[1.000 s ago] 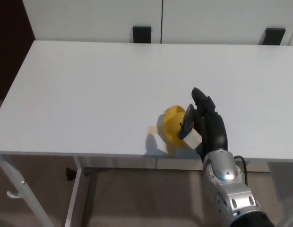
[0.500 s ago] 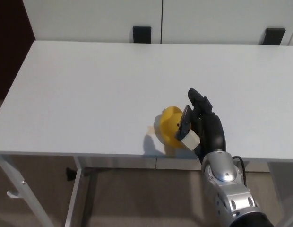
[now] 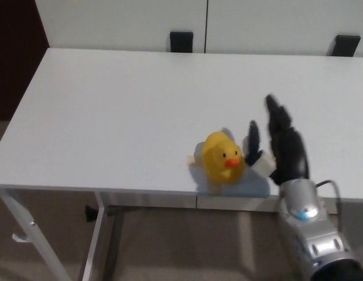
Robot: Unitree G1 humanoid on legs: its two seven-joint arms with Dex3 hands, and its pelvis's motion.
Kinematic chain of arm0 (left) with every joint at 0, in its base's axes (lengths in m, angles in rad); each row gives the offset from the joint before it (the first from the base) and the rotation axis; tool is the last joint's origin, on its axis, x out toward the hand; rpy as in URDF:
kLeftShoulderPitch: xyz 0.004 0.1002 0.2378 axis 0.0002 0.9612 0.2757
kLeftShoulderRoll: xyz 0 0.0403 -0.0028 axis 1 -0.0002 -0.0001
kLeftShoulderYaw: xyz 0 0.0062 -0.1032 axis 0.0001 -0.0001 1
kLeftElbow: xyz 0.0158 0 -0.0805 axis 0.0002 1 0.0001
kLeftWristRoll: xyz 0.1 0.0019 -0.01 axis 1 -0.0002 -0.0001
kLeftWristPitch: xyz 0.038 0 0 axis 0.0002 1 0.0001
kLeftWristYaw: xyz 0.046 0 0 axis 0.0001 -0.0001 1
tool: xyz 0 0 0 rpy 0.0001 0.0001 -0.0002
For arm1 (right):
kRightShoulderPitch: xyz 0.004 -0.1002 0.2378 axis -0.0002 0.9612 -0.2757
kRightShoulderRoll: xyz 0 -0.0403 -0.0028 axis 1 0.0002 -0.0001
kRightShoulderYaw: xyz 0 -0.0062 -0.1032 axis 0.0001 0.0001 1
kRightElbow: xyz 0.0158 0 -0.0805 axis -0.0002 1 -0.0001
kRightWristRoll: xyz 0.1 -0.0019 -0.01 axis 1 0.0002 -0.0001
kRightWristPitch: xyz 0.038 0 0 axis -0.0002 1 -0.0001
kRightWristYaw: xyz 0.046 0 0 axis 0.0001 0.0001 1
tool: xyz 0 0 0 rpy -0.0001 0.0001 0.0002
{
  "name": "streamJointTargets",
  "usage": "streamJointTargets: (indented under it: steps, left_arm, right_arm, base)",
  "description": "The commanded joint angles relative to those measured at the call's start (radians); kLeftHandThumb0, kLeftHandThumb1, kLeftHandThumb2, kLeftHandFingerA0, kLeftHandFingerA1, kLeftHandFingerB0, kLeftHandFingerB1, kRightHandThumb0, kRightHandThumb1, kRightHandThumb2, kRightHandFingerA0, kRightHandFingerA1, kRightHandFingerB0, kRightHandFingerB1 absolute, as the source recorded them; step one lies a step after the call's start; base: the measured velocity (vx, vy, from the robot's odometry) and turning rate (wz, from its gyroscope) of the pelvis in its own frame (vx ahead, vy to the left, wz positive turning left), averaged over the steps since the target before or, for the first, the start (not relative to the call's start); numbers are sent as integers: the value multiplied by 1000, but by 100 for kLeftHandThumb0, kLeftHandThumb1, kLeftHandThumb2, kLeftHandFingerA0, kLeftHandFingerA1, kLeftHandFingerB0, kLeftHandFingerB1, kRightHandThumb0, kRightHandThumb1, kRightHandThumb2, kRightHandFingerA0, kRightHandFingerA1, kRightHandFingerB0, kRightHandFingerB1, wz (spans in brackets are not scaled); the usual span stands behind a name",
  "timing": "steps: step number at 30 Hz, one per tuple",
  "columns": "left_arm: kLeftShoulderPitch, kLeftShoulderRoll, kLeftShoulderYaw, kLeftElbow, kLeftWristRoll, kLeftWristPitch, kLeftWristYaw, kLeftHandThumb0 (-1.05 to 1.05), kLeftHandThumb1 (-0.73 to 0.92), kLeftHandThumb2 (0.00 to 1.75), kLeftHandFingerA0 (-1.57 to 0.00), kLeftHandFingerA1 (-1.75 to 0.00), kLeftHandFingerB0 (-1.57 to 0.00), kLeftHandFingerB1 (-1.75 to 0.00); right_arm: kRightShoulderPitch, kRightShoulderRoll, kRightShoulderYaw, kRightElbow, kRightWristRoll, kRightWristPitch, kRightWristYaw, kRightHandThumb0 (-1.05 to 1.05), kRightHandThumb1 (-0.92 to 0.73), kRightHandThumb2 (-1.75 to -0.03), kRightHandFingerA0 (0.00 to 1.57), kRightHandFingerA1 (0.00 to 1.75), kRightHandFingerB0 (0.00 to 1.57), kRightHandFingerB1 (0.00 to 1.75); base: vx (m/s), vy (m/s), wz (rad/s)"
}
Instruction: The robot uses its right hand to push the yellow duck toy to the center of the white desk.
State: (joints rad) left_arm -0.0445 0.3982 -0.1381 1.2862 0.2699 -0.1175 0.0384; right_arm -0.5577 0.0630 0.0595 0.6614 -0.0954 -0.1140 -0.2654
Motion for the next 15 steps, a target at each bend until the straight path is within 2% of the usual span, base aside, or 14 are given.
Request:
streamJointTargets:
  steps: [1, 2, 3, 5, 6, 9, 10, 11, 12, 14, 15]
  left_arm:
    - [18, 10, 4, 12, 3, -39, -4, -18, 72, 61, -79, -67, -85, -58]
    - [25, 11, -3, 5, 9, -38, 0, -20, 70, 61, -76, -58, -77, -52]
    - [30, 10, -6, 5, 11, -38, 1, -18, 70, 61, -74, -55, -78, -51]
    - [32, 10, -7, 5, 12, -37, 1, -18, 70, 61, -74, -55, -78, -51]
    - [36, 10, -7, 8, 12, -39, 0, -17, 70, 61, -74, -57, -81, -54]
    - [40, 13, -3, 6, 7, -39, -1, -19, 69, 61, -74, -58, -80, -53]
    - [43, 14, 0, 5, 4, -39, 0, -19, 68, 60, -69, -51, -82, -54]
    - [45, 15, 2, 3, 3, -40, 1, -19, 68, 60, -69, -51, -82, -54]
    - [45, 15, 2, 3, 3, -40, 1, -19, 68, 60, -69, -51, -82, -54]
    - [50, 17, 11, 5, -5, -43, -1, -21, 64, 59, -68, -47, -78, -53]
    - [51, 21, 13, 6, -7, -43, -2, -22, 66, 60, -71, -54, -77, -52]
  right_arm:
    - [-14, -115, -29, -178, -99, -26, -65, -105, -92, -80, 0, 0, 0, 0]
    - [4, -115, -109, -338, 20, -13, -23, -105, -92, -76, 0, 0, 0, 0]
    - [14, -114, -160, -419, 103, -1, 4, -105, -82, -109, 0, 8, 0, 0]
    - [22, -112, -193, -472, 156, 8, 23, -105, -82, -109, 0, 8, 0, 0]
    - [42, -133, -257, -541, 230, 4, 52, -105, -92, -80, 0, 0, 0, 0]
    - [65, -182, -321, -576, 269, -32, 104, -101, -92, -88, 0, 0, 0, 0]
    - [101, -233, -372, -610, 300, -13, 144, -99, -92, -91, 0, 0, 0, 0]
    - [127, -268, -409, -636, 321, 4, 171, -99, -92, -91, 0, 0, 0, 0]
    - [127, -268, -409, -636, 321, 4, 171, -99, -92, -91, 0, 0, 0, 0]
    - [221, -377, -512, -625, 336, -3, 246, -102, -89, -94, 0, 0, 0, 0]
    - [283, -429, -576, -608, 349, 1, 286, -105, -82, -123, 0, 38, 0, 31]
  base:
    - [0, 0, 0]
    - [0, 0, 0]
    - [0, 0, 0]
    - [0, 0, 0]
    - [0, 0, 0]
    - [0, 0, 0]
    - [0, 0, 0]
    - [0, 0, 0]
    - [0, 0, 0]
    - [0, 0, 0]
    - [0, 0, 0]
